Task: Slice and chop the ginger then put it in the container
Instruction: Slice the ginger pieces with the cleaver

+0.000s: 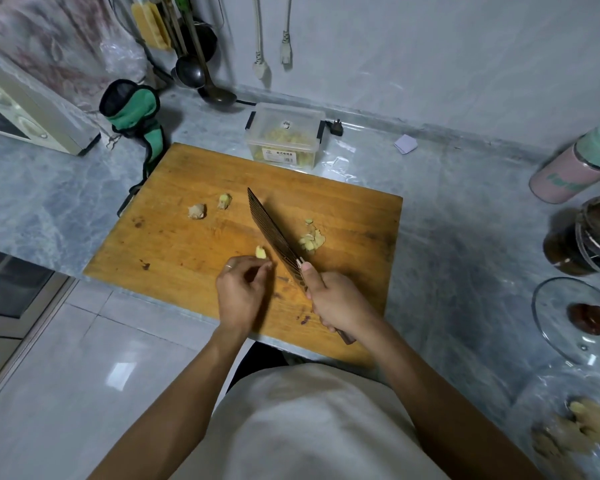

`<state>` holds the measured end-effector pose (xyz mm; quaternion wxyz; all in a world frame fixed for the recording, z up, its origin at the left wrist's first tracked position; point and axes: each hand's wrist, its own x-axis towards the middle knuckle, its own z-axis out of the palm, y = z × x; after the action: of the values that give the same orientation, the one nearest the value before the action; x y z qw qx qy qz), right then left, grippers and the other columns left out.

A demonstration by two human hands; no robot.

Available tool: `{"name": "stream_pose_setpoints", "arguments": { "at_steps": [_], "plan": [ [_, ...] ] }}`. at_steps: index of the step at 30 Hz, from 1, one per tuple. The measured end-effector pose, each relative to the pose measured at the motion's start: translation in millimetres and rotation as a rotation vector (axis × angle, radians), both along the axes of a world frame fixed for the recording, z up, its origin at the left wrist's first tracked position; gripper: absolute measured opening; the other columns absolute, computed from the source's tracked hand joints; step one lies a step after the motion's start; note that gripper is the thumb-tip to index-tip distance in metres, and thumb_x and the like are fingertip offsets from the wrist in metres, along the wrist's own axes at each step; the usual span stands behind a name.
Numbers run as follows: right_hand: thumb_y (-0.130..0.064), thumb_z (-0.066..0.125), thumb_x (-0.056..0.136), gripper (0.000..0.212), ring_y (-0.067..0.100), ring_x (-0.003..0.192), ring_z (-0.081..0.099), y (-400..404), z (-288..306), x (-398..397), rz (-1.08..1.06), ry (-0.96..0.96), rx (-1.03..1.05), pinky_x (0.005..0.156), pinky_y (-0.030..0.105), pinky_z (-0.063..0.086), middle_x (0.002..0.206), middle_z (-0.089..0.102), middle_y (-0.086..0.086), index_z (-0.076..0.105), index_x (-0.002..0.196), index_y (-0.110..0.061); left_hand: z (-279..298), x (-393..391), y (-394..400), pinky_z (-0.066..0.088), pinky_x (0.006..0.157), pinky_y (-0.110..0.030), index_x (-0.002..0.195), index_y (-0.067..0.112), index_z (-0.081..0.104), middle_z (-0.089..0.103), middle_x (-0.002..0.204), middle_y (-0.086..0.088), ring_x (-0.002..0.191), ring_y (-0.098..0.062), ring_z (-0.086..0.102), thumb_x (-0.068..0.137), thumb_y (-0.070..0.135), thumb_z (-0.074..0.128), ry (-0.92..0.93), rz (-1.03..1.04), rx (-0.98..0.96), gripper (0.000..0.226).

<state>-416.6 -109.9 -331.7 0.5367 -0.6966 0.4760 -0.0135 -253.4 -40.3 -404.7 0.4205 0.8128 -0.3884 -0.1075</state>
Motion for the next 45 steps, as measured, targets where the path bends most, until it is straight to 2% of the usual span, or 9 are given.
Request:
{"name": "stream_pose_setpoints", "arguments": {
  "at_steps": [2, 5, 11, 17, 23, 31, 33, 37, 45],
  "plan": [
    [-0.059, 0.026, 0.105, 0.062, 0.016, 0.040, 0.046, 1, -2, 1, 0.009, -0.001, 0.010, 0.048, 0.029, 0.043, 0.049, 0.045, 0.000, 0.054, 0.074, -0.013, 6, -3, -10, 0.050, 0.082, -0.019, 0.084, 0.010, 0.077, 0.072, 0.085, 0.000, 0.080, -0.009, 0.063, 0.084, 0.012, 0.076, 0.159, 0.127, 0.027, 0.002],
    [-0.059, 0.026, 0.104, 0.061, 0.016, 0.040, 0.045, 3, -2, 2, 0.016, 0.004, 0.014, 0.046, 0.029, 0.042, 0.051, 0.046, -0.001, 0.054, 0.075, -0.014, 16, -2, -24, 0.048, 0.075, -0.017, 0.079, 0.013, 0.066, 0.068, 0.076, 0.000, 0.073, -0.010, 0.061, 0.079, 0.008, 0.079, 0.423, 0.329, 0.052, 0.014],
    [-0.059, 0.028, 0.104, 0.060, 0.015, 0.041, 0.046, 2, 1, 4, 0.010, 0.001, 0.019, 0.045, 0.027, 0.042, 0.053, 0.049, 0.000, 0.055, 0.075, -0.014, 12, 3, -32, 0.057, 0.089, -0.033, 0.098, 0.007, 0.075, 0.074, 0.081, -0.006, 0.077, -0.016, 0.067, 0.074, 0.002, 0.083, 0.745, 0.373, 0.033, 0.026],
    [-0.056, 0.027, 0.106, 0.059, 0.010, 0.038, 0.043, 2, 3, 3, 0.001, -0.001, 0.042, 0.040, 0.023, 0.039, 0.054, 0.047, 0.001, 0.054, 0.075, -0.013, 12, -2, -42, 0.059, 0.085, -0.040, 0.097, -0.001, 0.072, 0.070, 0.079, -0.010, 0.073, -0.021, 0.066, 0.084, -0.010, 0.068, 0.802, 0.436, 0.026, 0.017],
    [-0.053, 0.025, 0.107, 0.064, 0.008, 0.035, 0.043, 7, 14, 4, -0.006, -0.013, -0.013, 0.042, 0.026, 0.040, 0.050, 0.049, -0.001, 0.055, 0.069, -0.011, 15, -7, -48, 0.059, 0.078, -0.031, 0.092, 0.010, 0.074, 0.070, 0.073, 0.001, 0.070, -0.015, 0.067, 0.085, 0.008, 0.075, 0.711, 0.486, 0.105, 0.007],
    [-0.051, 0.021, 0.108, 0.066, 0.004, 0.031, 0.040, 8, 27, 2, 0.049, 0.013, -0.067, 0.047, 0.027, 0.040, 0.049, 0.048, -0.001, 0.057, 0.072, -0.008, 15, -16, -52, 0.060, 0.080, -0.037, 0.092, 0.013, 0.076, 0.075, 0.085, -0.005, 0.081, -0.023, 0.072, 0.081, 0.012, 0.077, 0.732, 0.579, 0.076, 0.011],
    [-0.051, 0.022, 0.108, 0.065, 0.003, 0.031, 0.042, 9, 27, 1, 0.047, 0.021, -0.088, 0.051, 0.030, 0.041, 0.049, 0.049, -0.002, 0.056, 0.072, -0.009, 17, -16, -52, 0.060, 0.081, -0.037, 0.081, 0.016, 0.076, 0.075, 0.081, -0.005, 0.081, -0.023, 0.072, 0.081, 0.007, 0.073, 0.779, 0.603, 0.049, 0.010],
    [-0.053, 0.023, 0.107, 0.065, 0.004, 0.032, 0.040, 10, 28, -1, 0.031, 0.012, -0.083, 0.052, 0.033, 0.042, 0.052, 0.048, 0.002, 0.055, 0.072, -0.009, 24, -12, -55, 0.061, 0.078, -0.034, 0.059, 0.020, 0.069, 0.069, 0.056, 0.001, 0.067, -0.020, 0.068, 0.082, -0.004, 0.061, 0.966, 0.695, 0.023, 0.034],
    [-0.052, 0.022, 0.108, 0.065, 0.002, 0.030, 0.044, 12, 28, 1, 0.021, 0.018, -0.075, 0.050, 0.029, 0.041, 0.037, 0.046, -0.007, 0.054, 0.068, -0.011, 28, -12, -56, 0.060, 0.069, -0.031, 0.057, 0.017, 0.071, 0.065, 0.049, 0.002, 0.056, -0.017, 0.064, 0.083, -0.002, 0.058, 1.010, 0.713, 0.045, 0.035]
  ]
}}
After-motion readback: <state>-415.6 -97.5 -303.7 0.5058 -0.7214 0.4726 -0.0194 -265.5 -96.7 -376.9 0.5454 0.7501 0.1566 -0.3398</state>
